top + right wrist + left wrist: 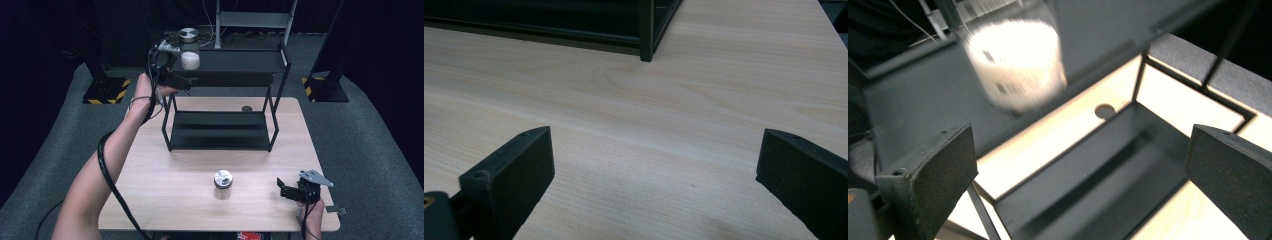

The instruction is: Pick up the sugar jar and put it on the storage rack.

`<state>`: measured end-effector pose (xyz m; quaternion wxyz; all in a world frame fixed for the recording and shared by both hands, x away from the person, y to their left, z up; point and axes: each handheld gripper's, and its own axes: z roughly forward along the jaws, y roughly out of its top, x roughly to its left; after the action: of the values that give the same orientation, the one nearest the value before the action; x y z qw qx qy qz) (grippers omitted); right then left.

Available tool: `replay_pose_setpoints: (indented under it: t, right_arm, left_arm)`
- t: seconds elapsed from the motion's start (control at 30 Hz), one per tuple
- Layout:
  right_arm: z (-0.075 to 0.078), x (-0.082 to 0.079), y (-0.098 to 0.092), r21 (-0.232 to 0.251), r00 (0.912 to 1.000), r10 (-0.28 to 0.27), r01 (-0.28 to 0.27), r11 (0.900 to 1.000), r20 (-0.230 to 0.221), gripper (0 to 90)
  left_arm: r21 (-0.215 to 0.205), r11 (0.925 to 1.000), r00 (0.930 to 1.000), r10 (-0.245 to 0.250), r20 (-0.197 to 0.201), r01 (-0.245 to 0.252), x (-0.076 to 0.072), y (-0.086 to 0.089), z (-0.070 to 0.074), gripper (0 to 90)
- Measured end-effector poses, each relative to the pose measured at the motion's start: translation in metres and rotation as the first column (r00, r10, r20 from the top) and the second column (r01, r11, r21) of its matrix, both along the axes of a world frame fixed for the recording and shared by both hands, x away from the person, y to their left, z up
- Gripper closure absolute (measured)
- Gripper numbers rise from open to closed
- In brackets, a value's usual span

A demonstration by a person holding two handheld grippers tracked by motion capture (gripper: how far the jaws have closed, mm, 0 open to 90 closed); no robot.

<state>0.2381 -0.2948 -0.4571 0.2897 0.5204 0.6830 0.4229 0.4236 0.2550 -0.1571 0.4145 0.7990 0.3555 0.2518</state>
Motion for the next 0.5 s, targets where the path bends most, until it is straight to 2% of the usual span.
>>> replay_pose_setpoints:
  t: [0.1,0.17,0.2,0.37,0.5]
  right_arm:
    - [0.000,0.000,0.000,-0.002,1.0000,0.000,0.000,1.000,0.000,1.1]
    - [0.000,0.000,0.000,-0.002,1.0000,0.001,-0.001,1.000,0.000,1.1]
    - [0.000,0.000,0.000,-0.001,1.0000,0.001,-0.001,1.000,0.000,1.1]
    - [0.000,0.000,0.001,-0.005,1.0000,0.000,0.000,1.000,0.001,1.1]
    - [0.000,0.000,0.001,-0.006,1.0000,-0.001,0.001,1.000,0.001,1.1]
  left_arm:
    - [0.010,0.9997,0.9997,-0.022,0.003,0.022,-0.012,0.005,-0.018,0.0]
    - [0.038,0.9984,0.9991,-0.042,-0.002,0.042,-0.020,0.005,-0.030,0.0]
    - [0.038,0.9983,0.9990,-0.044,0.000,0.044,-0.024,0.007,-0.037,0.0]
    - [0.062,0.9958,0.9976,-0.067,-0.016,0.068,-0.043,0.011,-0.070,0.0]
    - [0.099,0.9945,0.9989,-0.032,-0.036,0.035,-0.056,0.010,-0.098,0.0]
